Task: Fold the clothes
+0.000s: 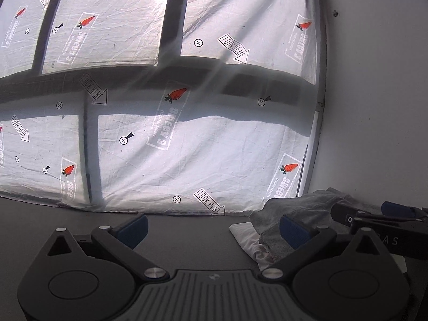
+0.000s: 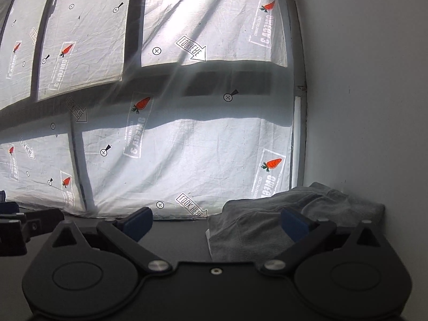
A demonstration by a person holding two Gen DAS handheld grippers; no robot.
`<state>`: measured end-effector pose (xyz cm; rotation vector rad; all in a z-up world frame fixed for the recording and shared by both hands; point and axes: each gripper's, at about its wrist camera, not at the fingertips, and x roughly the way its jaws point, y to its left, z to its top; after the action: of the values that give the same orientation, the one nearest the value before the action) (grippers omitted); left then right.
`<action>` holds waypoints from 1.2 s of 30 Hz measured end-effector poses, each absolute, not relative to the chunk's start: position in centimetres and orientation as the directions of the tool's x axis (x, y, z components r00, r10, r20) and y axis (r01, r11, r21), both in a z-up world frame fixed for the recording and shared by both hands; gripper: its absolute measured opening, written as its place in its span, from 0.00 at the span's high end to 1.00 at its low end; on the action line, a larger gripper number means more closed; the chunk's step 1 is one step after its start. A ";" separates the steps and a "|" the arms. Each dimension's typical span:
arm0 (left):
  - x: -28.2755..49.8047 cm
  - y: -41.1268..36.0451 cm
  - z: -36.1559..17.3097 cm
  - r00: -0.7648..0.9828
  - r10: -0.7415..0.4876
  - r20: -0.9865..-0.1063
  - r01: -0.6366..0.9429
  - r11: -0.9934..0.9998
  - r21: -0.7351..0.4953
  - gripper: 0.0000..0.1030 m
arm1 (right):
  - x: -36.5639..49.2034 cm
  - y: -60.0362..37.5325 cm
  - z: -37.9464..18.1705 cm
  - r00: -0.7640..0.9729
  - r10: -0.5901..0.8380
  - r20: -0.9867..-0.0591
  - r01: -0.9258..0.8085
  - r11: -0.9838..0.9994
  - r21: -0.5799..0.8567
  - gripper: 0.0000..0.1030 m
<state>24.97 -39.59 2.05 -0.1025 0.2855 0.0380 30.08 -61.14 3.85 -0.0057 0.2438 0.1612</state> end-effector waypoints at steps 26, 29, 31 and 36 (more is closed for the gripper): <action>7.5 -10.1 1.5 0.928 0.012 -0.372 -0.046 0.996 -0.082 0.00 | 11.0 -31.9 1.9 0.902 0.206 -0.379 -0.199 0.978 0.058 0.00; 5.5 -7.9 1.4 0.919 -0.004 -0.395 -0.027 0.997 -0.072 0.00 | 8.5 -29.9 1.5 0.895 0.191 -0.402 -0.178 0.982 0.068 0.00; 4.1 -6.6 1.2 0.913 -0.009 -0.409 -0.020 0.998 -0.065 0.00 | 7.0 -28.7 1.3 0.890 0.184 -0.417 -0.167 0.983 0.077 0.00; 1.3 -4.5 0.5 0.899 -0.020 -0.438 -0.008 0.998 -0.061 0.00 | 4.0 -25.8 0.5 0.866 0.181 -0.466 -0.171 0.983 0.063 0.00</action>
<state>1.27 -4.47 0.49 -0.0617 0.4541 -0.0063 3.96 -25.83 0.53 0.0201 0.4902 0.1842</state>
